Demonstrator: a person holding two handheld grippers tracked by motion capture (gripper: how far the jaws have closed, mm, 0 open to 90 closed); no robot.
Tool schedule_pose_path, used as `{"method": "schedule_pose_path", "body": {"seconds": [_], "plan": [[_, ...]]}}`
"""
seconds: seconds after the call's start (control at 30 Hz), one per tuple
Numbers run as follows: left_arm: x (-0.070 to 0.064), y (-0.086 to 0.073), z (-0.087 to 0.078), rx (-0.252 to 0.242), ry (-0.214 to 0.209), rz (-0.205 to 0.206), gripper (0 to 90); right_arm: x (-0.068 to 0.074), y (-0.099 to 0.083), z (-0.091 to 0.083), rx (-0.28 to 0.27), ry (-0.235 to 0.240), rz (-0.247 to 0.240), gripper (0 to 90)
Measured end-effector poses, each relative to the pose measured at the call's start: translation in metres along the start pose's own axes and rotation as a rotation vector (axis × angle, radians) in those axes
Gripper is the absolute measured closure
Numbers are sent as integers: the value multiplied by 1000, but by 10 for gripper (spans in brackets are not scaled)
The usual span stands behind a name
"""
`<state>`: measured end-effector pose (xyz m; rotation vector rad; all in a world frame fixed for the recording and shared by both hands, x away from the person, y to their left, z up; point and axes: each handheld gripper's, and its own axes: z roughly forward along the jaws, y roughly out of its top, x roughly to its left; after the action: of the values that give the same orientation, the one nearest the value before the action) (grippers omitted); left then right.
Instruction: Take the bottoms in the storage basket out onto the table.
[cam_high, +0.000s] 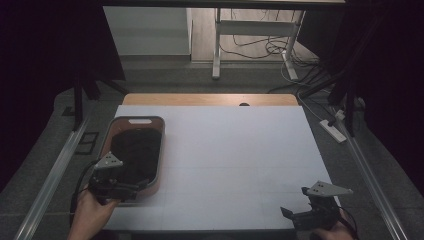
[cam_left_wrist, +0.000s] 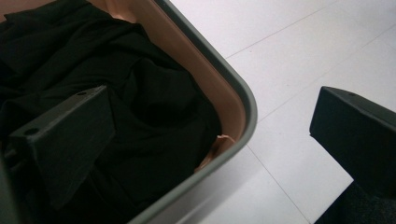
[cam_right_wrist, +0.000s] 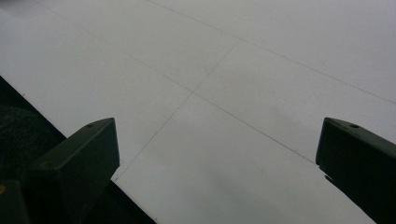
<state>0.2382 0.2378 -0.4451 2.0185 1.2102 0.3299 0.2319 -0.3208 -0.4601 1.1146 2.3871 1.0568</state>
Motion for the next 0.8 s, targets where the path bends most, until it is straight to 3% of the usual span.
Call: {"method": "schedule_pose_path", "body": {"seconds": [0.8], "plan": [[24, 34, 24, 56, -4, 17, 0, 1, 0, 1, 5, 7, -14, 0]]}}
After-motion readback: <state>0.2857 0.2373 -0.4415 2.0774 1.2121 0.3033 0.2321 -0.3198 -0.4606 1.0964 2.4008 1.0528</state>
